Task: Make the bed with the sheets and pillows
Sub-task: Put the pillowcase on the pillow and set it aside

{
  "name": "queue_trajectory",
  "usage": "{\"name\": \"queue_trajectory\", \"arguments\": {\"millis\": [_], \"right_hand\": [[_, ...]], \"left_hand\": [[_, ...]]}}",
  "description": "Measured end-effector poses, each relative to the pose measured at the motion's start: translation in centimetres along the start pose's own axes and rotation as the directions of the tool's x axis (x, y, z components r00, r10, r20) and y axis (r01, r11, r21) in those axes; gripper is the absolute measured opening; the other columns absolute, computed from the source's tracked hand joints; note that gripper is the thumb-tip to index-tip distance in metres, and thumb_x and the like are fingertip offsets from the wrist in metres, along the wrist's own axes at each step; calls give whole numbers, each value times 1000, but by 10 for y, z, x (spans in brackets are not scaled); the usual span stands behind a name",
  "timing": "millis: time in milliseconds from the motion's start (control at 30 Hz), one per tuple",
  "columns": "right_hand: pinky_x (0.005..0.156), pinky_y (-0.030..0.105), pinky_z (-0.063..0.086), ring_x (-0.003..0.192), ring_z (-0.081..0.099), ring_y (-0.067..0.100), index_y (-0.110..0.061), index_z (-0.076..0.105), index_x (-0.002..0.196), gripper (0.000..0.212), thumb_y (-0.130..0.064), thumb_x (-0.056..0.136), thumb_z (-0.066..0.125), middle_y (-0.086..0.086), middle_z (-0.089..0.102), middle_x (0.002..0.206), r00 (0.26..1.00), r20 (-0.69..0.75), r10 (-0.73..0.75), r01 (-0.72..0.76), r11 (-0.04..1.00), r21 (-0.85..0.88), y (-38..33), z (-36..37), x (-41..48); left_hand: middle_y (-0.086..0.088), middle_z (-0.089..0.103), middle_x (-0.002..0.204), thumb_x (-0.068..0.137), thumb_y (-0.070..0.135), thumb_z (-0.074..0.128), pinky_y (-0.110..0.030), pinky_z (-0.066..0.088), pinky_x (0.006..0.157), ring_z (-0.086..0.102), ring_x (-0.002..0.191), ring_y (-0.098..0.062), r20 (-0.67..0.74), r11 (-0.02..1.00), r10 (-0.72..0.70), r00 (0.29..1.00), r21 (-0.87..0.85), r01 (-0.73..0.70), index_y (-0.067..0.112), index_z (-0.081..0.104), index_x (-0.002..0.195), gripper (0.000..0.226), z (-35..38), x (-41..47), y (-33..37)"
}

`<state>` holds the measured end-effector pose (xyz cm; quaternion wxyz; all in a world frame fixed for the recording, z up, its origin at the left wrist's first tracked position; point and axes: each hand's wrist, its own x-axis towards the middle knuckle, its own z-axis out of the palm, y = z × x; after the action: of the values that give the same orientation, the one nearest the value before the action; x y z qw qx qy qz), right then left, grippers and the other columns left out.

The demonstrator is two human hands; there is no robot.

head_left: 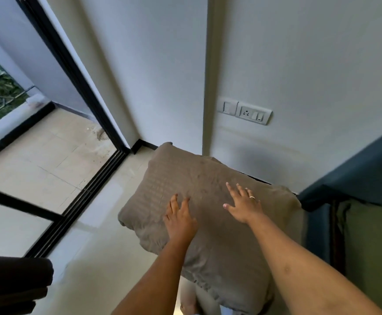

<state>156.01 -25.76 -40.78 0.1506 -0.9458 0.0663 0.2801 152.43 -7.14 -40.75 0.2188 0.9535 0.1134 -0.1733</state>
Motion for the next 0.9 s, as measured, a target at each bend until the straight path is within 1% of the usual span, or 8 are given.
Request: {"name": "queue_trajectory", "arguments": {"millis": [167,233,333,467,533,733,800,900], "right_hand": [[117,50,16,148,3,27,-42,0,151,73,-50,94,47,-3,-1,161,994,-7,110,-109,990,89,24,7,-37],[118,44,16,147,5,28,-40,1,151,74,-48,94,48,-2,1,161,986,-23,164,-160,979,130,42,9,-59],[116,44,20,147,8,27,-41,3,151,73,-47,94,49,-3,6,161,965,-38,260,-248,948,200,73,12,-90],[115,49,22,145,12,30,-37,11,152,71,-43,94,51,1,12,159,922,-25,386,-352,864,359,115,12,-132],[115,48,24,145,15,32,-35,14,152,69,-42,94,52,4,15,159,910,-28,413,-373,847,379,132,12,-147],[114,39,29,141,25,32,-29,25,151,63,-42,95,51,9,24,155,890,14,456,-415,797,439,188,34,-210],[113,39,31,140,28,32,-28,25,151,62,-41,95,51,9,24,155,880,46,473,-435,763,478,211,47,-241],[110,37,34,138,34,29,-24,25,151,62,-37,96,52,9,26,155,856,96,508,-472,693,545,243,72,-296]], "left_hand": [[-1,-1,159,93,20,47,-46,13,119,0,146,-27,72,995,88,994,32,-90,33,24,147,60,4,-14,12],[-1,0,159,91,18,47,-46,18,117,2,146,-26,120,984,156,980,68,-165,32,28,146,59,10,-23,24],[-1,1,158,89,18,48,-46,21,115,3,146,-25,200,958,245,949,99,-268,31,34,143,57,20,-41,48],[-2,1,158,91,23,51,-47,24,113,2,145,-27,326,876,401,856,137,-462,30,37,140,51,39,-68,83],[-1,2,158,93,27,51,-48,25,113,3,145,-27,373,834,450,811,148,-531,31,39,139,48,46,-79,98],[-6,14,155,93,33,47,-44,25,113,8,144,-27,472,751,510,719,164,-640,29,44,135,43,88,-127,133],[-6,21,152,92,34,50,-40,23,113,12,143,-26,504,720,527,684,163,-675,29,47,133,42,108,-156,143],[-8,22,152,91,33,56,-37,19,114,15,143,-27,593,676,528,608,140,-723,28,50,131,41,137,-209,154]]}}
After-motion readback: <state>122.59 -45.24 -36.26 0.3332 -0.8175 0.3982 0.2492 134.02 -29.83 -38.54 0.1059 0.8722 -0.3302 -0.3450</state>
